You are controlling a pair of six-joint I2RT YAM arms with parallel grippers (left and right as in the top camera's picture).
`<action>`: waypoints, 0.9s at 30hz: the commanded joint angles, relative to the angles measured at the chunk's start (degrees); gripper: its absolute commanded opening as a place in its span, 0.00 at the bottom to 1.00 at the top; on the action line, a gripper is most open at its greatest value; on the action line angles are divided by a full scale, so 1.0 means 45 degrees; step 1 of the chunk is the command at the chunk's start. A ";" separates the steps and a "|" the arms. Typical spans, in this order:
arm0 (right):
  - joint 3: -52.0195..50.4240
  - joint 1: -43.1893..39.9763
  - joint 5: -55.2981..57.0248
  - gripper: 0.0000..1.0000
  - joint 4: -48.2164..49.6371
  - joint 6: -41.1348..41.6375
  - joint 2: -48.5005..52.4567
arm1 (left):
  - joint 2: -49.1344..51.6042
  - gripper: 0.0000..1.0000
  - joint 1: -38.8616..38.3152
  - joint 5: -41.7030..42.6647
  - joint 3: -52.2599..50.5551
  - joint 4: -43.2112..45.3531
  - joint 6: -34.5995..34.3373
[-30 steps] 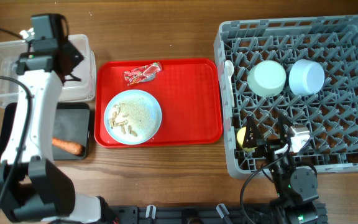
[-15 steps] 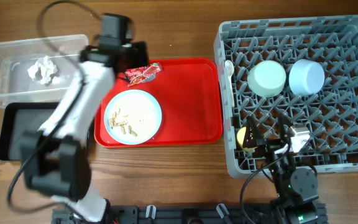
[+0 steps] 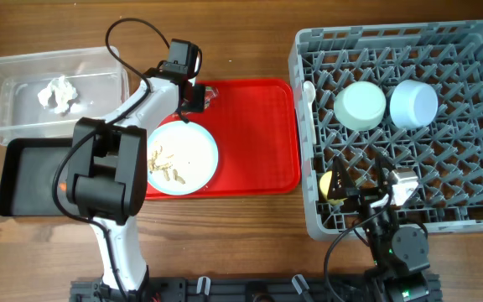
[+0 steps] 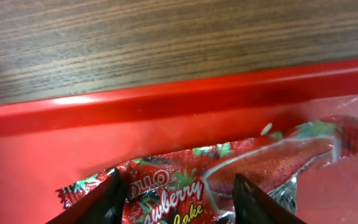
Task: Sort waste into correct bins and load items into the dishwasher rack
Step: 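Grasp the red strawberry cake wrapper on the red tray with the left gripper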
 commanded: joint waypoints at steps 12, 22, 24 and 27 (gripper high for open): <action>-0.0015 0.0029 -0.0165 1.00 0.0078 -0.0238 -0.0136 | -0.0981 0.04 0.0039 0.1035 0.0816 -0.1331 -0.0680; -0.0015 0.0029 -0.0165 1.00 0.0078 -0.0233 -0.0136 | -0.0748 0.73 0.0155 0.0253 0.0675 -0.1860 -0.0821; -0.0015 0.0029 -0.0165 1.00 0.0078 -0.0238 -0.0136 | -0.0073 0.78 0.0160 0.0204 0.0675 -0.1773 -0.0437; -0.0015 0.0029 -0.0165 1.00 0.0078 -0.0233 -0.0136 | 0.0500 0.78 0.0155 0.0209 0.0675 -0.1831 -0.0117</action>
